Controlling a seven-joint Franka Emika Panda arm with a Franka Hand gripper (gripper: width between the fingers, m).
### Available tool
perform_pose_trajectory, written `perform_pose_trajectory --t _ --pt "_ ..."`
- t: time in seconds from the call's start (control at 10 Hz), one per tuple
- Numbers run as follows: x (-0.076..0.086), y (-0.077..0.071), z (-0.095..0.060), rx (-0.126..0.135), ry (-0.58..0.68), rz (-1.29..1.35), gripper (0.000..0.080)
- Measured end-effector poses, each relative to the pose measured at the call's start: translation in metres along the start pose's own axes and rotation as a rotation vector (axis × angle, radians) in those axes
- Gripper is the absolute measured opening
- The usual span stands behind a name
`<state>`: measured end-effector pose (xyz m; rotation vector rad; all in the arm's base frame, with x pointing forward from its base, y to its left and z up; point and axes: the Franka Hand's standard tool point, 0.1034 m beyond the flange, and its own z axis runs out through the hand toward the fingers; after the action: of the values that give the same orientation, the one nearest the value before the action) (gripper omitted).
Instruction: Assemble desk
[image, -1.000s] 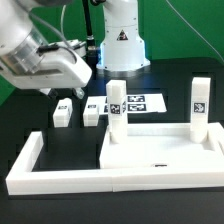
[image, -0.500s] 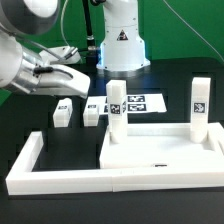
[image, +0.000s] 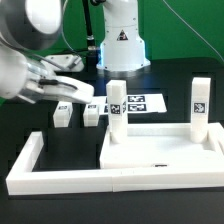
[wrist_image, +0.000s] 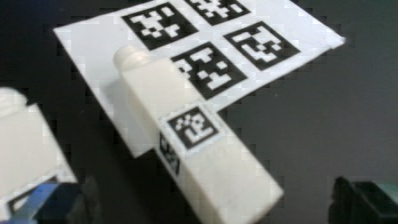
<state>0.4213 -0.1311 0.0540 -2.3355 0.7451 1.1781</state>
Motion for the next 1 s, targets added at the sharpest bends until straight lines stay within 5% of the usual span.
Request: perform_pose_trajectory --t 1.0 --pt "0.022 -0.005 0.039 -0.053 0.024 0.003 0.0649"
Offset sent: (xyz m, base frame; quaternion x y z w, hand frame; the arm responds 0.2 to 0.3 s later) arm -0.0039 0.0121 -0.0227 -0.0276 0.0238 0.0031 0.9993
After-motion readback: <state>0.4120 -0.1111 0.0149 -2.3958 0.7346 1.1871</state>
